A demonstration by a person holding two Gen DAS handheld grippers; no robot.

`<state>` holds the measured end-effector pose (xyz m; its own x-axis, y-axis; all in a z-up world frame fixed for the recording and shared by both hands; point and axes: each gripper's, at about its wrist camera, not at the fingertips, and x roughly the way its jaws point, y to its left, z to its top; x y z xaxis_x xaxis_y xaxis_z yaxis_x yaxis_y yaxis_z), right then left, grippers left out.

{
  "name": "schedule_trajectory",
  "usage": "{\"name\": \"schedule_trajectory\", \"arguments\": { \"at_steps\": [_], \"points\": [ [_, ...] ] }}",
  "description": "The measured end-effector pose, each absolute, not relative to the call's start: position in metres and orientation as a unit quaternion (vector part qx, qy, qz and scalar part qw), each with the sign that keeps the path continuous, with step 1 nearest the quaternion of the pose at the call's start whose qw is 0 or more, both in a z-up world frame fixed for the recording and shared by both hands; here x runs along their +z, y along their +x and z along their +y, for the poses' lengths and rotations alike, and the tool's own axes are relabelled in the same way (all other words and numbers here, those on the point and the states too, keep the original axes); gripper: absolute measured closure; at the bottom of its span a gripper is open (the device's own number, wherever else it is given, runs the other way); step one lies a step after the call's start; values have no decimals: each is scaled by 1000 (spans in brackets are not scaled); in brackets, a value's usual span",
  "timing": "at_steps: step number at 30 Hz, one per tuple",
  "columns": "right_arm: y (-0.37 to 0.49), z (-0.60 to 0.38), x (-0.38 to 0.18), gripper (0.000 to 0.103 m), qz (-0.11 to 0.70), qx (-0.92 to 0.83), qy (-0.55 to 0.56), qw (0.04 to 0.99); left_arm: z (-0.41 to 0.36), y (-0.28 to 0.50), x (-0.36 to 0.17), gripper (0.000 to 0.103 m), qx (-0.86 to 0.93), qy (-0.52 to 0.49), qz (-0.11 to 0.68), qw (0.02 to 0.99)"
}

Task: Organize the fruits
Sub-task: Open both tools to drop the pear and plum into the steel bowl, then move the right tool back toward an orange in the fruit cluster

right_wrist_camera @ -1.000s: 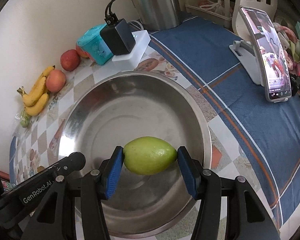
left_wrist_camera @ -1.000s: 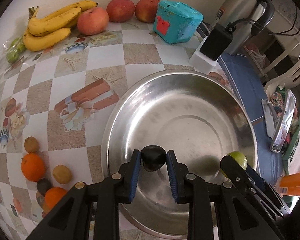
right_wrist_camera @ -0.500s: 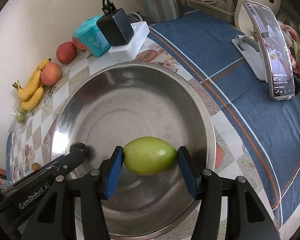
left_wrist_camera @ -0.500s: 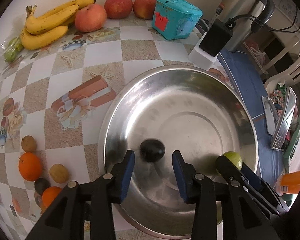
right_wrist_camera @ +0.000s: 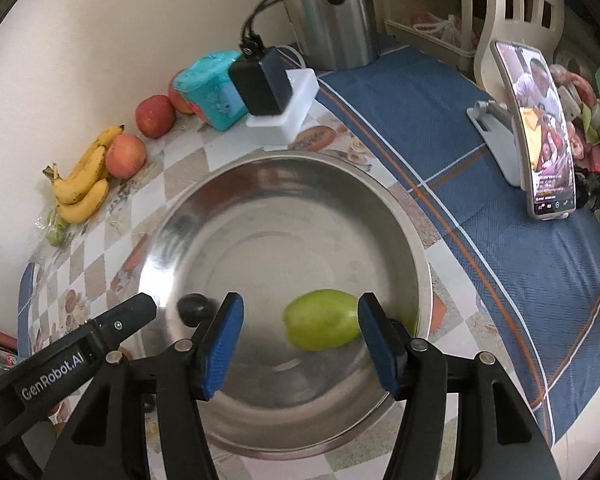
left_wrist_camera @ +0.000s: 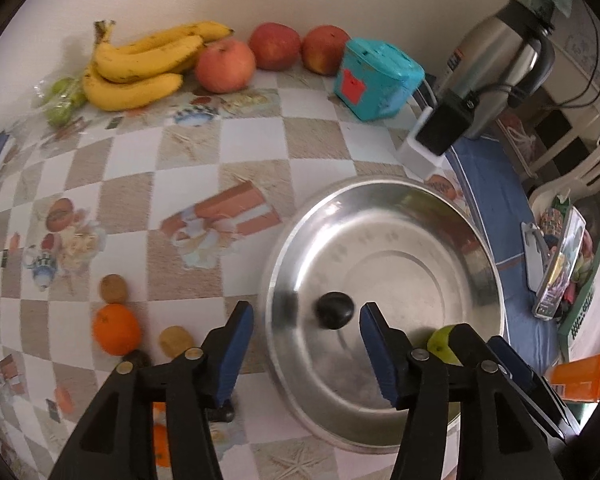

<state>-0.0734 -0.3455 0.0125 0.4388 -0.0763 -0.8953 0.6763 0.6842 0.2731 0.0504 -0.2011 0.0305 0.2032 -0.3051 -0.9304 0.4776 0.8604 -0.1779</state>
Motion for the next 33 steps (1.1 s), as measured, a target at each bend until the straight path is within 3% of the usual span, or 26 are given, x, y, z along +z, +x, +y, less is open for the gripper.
{"name": "schedule_trajectory", "arguments": {
  "at_steps": [10, 12, 14, 15, 18, 22, 26, 28, 33],
  "points": [
    [-66, -320, 26, 42, 489, -227, 300, 787, -162, 68, 35, 43, -184, 83, 570, 796],
    [-63, -315, 23, 42, 498, -227, 294, 784, -155, 73, 31, 38, -163, 89, 570, 801],
    [-59, -311, 20, 39, 506, -230, 284, 781, -150, 75, 28, 26, -149, 99, 567, 804],
    [-57, -310, 19, 35, 508, -233, 279, 781, -148, 76, 25, 25, -141, 107, 567, 805],
    [-55, -307, 14, 35, 516, -239, 267, 778, -141, 78, 20, 21, -126, 115, 566, 807],
    [-56, -308, 9, 34, 523, -249, 260, 772, -132, 79, 15, 2, -102, 124, 562, 811],
    [-55, -305, 10, 34, 522, -251, 253, 775, -127, 77, 18, 0, -92, 134, 549, 820],
    [-54, -302, 10, 12, 523, -250, 250, 776, -123, 76, 22, 0, -83, 139, 537, 828],
    [-55, -293, 12, 11, 521, -242, 245, 781, -113, 74, 28, 0, -67, 145, 515, 842]
  ]
}}
